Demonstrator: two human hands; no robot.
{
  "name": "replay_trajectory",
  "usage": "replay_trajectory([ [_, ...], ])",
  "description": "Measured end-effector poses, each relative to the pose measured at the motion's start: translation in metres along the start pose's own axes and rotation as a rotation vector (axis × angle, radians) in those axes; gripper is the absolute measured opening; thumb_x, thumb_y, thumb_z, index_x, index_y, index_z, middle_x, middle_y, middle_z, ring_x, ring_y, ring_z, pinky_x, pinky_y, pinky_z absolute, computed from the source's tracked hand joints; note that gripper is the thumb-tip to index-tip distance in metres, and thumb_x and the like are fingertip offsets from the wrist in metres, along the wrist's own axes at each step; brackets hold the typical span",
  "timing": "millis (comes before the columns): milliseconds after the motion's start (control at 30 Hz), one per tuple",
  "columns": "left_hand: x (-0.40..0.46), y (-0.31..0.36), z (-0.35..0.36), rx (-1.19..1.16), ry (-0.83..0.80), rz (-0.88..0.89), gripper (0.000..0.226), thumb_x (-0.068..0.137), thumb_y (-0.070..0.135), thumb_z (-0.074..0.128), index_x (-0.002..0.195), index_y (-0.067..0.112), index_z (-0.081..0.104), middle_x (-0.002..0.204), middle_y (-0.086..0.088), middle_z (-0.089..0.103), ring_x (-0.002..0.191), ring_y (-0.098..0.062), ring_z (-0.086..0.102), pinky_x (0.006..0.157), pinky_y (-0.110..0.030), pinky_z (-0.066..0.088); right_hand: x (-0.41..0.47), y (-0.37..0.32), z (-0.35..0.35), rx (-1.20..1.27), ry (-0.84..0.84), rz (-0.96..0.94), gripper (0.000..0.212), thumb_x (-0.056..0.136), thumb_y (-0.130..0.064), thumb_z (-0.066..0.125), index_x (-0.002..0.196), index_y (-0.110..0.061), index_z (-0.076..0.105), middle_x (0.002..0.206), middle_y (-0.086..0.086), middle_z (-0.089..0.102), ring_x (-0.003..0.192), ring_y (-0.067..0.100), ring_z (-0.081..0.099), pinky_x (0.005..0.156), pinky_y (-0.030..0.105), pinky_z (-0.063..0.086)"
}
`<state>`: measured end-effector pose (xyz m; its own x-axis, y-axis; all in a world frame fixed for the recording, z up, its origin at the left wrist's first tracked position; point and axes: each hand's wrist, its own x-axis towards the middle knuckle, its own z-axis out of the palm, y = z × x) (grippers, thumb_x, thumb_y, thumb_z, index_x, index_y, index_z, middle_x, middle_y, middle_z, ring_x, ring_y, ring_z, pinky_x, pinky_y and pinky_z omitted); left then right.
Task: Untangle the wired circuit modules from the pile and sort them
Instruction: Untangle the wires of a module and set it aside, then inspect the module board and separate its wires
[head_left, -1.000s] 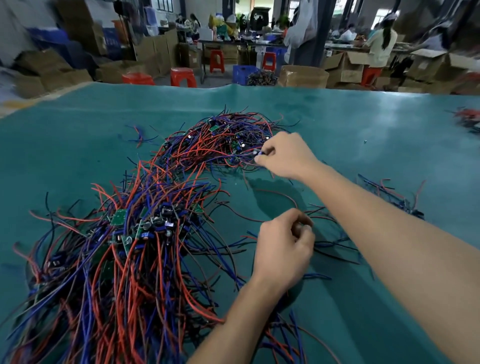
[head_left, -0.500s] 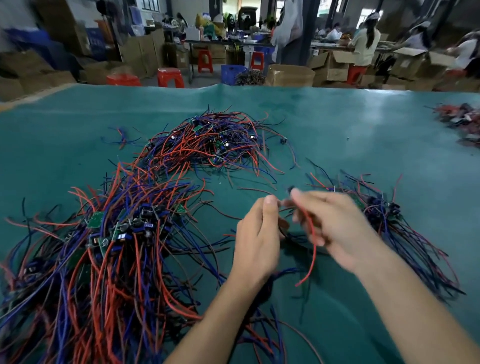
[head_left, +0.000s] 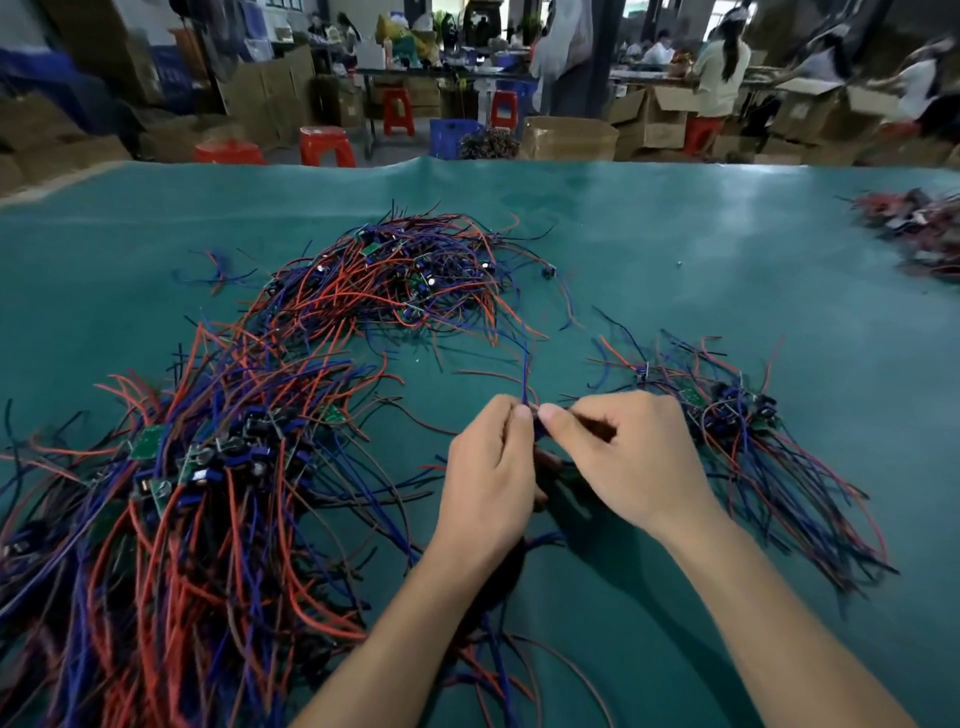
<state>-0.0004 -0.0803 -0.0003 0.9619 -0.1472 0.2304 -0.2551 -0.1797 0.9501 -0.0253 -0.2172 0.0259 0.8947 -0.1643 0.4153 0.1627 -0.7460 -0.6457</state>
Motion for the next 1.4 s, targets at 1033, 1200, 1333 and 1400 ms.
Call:
replay_trajectory([
  [1033, -0.001, -0.001, 0.004, -0.025, -0.001, 0.089, 0.018, 0.105, 0.015, 0.043, 0.103, 0.021, 0.06, 0.079, 0.008, 0.069, 0.052, -0.013, 0.049, 0.055, -0.039, 0.049, 0.011, 0.023, -0.041, 0.065, 0.707, 0.18, 0.025, 0.089, -0.039, 0.063, 0.079, -0.018, 0.069, 0.07, -0.005, 0.067, 0.066, 0.012, 0.058, 0.073, 0.033, 0.051],
  [1200, -0.002, -0.001, 0.001, 0.048, -0.02, 0.129, 0.026, 0.096, 0.003, 0.041, 0.11, 0.02, 0.054, 0.077, 0.008, 0.071, 0.064, -0.02, 0.06, 0.066, -0.042, 0.054, -0.001, -0.01, 0.006, 0.131, -0.029, -0.01, 0.01, 0.087, -0.024, 0.079, 0.097, -0.022, 0.077, 0.085, -0.013, 0.075, 0.078, 0.003, 0.068, 0.077, 0.014, 0.049],
  [1333, -0.003, 0.001, 0.001, 0.038, -0.063, 0.108, 0.019, 0.096, 0.006, 0.044, 0.106, 0.022, 0.047, 0.063, 0.001, 0.068, 0.053, -0.026, 0.057, 0.058, -0.045, 0.052, -0.001, -0.005, 0.006, 0.277, 0.05, 0.033, 0.007, 0.083, -0.025, 0.081, 0.088, -0.022, 0.077, 0.079, -0.011, 0.076, 0.075, 0.006, 0.071, 0.08, 0.03, 0.056],
  [1400, -0.003, 0.001, 0.004, 0.071, -0.104, 0.138, 0.011, 0.099, 0.012, 0.047, 0.095, 0.02, 0.053, 0.061, 0.001, 0.068, 0.047, -0.015, 0.056, 0.055, -0.035, 0.05, 0.002, -0.001, 0.001, 0.221, 0.178, 0.018, 0.012, 0.08, -0.034, 0.077, 0.082, -0.022, 0.074, 0.075, -0.017, 0.073, 0.069, 0.003, 0.067, 0.074, 0.032, 0.056],
])
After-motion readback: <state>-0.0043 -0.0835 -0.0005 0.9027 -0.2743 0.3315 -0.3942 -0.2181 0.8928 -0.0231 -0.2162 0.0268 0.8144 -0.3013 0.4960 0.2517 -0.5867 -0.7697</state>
